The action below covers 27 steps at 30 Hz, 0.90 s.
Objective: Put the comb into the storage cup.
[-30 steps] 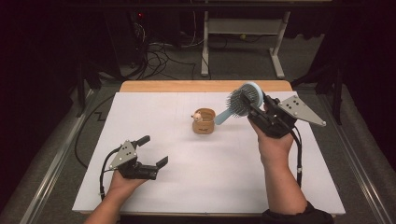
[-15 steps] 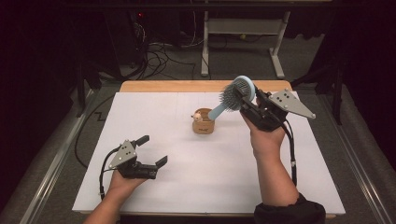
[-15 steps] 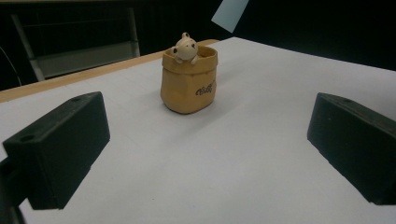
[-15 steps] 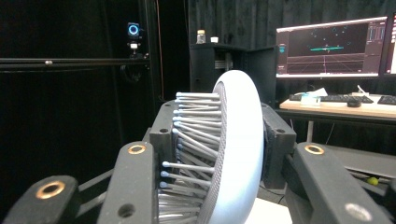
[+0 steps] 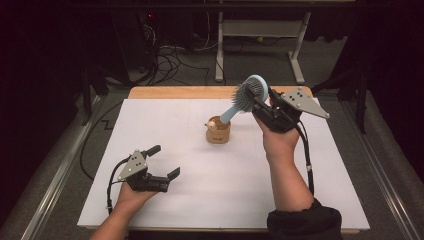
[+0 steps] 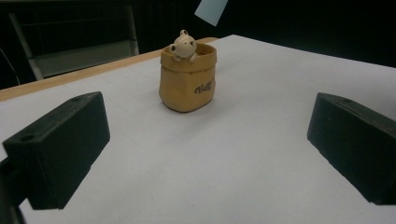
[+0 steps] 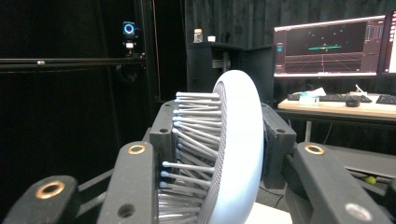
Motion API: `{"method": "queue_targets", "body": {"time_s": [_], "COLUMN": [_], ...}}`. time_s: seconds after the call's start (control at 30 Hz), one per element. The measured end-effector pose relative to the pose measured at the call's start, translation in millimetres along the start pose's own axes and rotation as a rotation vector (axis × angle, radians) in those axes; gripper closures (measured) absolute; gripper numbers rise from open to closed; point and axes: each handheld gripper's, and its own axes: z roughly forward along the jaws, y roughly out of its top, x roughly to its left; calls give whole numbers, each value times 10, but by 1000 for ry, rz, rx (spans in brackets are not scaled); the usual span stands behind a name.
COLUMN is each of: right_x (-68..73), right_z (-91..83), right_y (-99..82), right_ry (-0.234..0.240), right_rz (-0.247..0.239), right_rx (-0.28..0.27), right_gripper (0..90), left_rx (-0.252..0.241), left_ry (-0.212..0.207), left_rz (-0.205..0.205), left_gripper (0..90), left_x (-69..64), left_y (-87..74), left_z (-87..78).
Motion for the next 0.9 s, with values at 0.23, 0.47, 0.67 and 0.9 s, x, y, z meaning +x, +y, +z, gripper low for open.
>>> {"method": "queue_targets", "body": {"time_s": [0.23,0.47,0.67,0.9], "right_x": [-24,-47,-63,-44], "right_z": [78,167,215,255], "right_y": [1,-36,-72,-117], "right_ry": [-4,-17,-19,-25], "right_rz": [-1,-1,5,-2], "right_rx": [8,30,41,58], "right_gripper": [593,593,593,594], "left_rx": [1,-2,-5,-5], "left_ry": [-1,-3,-3,-3], "left_rz": [-2,-4,-4,-8], "left_gripper": [0,0,0,0], "left_x": [2,3,3,5], "left_y": [-1,-1,1,0], "left_z": [4,1,-2,-3]}}
